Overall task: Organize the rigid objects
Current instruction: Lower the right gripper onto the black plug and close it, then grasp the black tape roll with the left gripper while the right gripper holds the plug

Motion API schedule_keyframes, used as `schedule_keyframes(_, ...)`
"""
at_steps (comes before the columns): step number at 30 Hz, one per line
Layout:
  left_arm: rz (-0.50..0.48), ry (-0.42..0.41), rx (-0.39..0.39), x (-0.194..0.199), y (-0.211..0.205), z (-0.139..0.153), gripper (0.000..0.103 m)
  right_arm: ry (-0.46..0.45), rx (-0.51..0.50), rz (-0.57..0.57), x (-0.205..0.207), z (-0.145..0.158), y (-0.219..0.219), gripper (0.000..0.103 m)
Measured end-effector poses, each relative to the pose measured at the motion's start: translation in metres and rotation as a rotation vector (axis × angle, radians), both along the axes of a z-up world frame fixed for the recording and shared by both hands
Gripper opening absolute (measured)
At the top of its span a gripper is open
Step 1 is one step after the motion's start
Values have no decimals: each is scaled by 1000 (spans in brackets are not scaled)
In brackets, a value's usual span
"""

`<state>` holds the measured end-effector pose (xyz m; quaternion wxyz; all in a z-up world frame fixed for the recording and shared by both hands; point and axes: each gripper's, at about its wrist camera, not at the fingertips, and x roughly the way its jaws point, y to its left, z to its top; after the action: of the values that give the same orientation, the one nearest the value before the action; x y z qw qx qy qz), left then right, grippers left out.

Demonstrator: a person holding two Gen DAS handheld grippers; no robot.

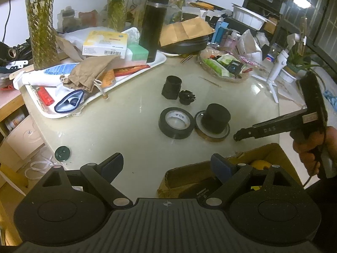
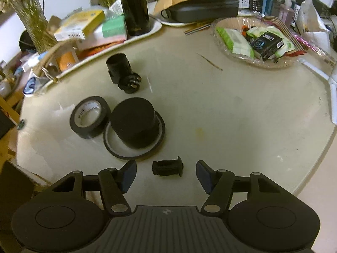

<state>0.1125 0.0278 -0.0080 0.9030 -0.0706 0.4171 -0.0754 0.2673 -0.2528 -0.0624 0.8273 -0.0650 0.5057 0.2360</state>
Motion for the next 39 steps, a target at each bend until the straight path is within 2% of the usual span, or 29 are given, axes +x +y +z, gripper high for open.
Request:
schedule_keyframes(1, -1, 2, 4, 0, 0, 0, 91, -2, -11, 4, 1, -2, 2, 63)
schedule_keyframes(2, 0, 3, 8, 1, -1, -1, 91, -5, -22, 10, 1, -4, 5, 58)
schedule_keyframes(3, 1, 3, 10, 1, -1, -1, 91, -7, -35, 17, 1, -6, 7, 48)
schedule_keyframes(5, 2, 5, 10, 1, -1, -1, 91, -7, -69, 27, 0, -10, 11, 38)
schedule_keyframes(12, -1, 14, 30, 4, -3, 2, 91, -37, -91, 23, -4, -7, 10, 37)
schedule_keyframes(26, -67, -21, 69, 33, -19, 11, 91, -72, 10, -20, -15, 34, -11, 37)
schedule_keyframes(39, -100, 10, 121, 66, -29, 2, 91, -103, 115, -60, -42, 58, -29, 37)
